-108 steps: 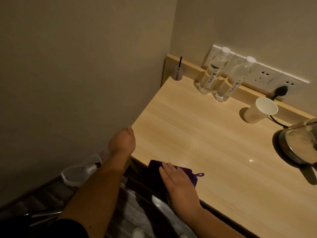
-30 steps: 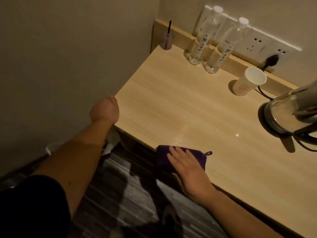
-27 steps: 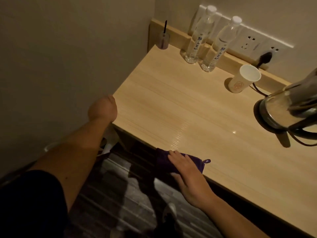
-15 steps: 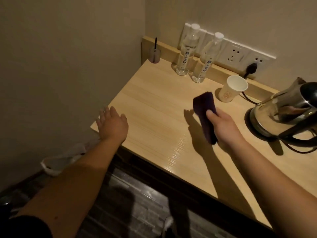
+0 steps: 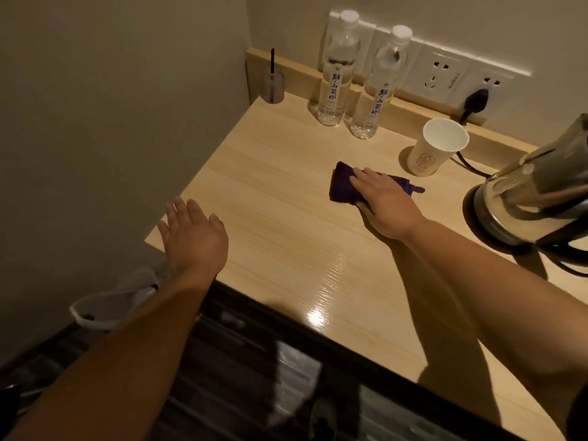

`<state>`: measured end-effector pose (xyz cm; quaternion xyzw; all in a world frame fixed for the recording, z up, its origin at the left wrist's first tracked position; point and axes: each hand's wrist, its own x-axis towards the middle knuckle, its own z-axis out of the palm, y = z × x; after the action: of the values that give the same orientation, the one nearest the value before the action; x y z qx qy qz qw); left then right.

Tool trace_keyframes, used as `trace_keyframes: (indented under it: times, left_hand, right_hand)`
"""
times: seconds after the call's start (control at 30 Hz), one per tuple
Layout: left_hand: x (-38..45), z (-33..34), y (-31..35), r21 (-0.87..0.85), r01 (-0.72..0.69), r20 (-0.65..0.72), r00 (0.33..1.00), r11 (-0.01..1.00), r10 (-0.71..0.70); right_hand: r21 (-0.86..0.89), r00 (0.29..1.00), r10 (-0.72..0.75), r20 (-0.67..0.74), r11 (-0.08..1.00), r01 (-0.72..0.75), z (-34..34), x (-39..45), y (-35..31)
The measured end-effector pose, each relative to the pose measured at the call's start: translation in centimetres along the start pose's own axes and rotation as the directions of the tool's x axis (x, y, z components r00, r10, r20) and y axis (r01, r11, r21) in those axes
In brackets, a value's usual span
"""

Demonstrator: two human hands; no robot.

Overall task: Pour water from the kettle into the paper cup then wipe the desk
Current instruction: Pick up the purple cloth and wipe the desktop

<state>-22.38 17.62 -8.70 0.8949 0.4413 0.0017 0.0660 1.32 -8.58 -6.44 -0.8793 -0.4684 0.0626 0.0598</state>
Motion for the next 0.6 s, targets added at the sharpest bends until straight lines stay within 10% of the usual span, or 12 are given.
trace_keyframes:
  times: [0.47, 0.53, 0.6]
  left_hand:
    - [-0.6, -1.4, 0.0, -0.010, -0.021, 0.062, 0.998, 1.000, 0.022]
    - [-0.6, -1.5, 0.0, -0.012, -0.022, 0.067, 0.998, 1.000, 0.023]
    - [-0.5, -1.7, 0.1, -0.016, -0.007, 0.079, 0.997, 1.000, 0.009]
  right_hand:
    - [0.369, 0.982, 0.176, 0.075, 0.910, -0.191, 3.2, -25.7, -15.0]
    - [0.591, 0.942, 0.322, 0.095, 0.743, -0.314, 1.4, -26.6, -16.2]
    - [0.848, 0.819, 0.511, 0.261, 0.285, -0.448, -1.9, -25.8, -16.6]
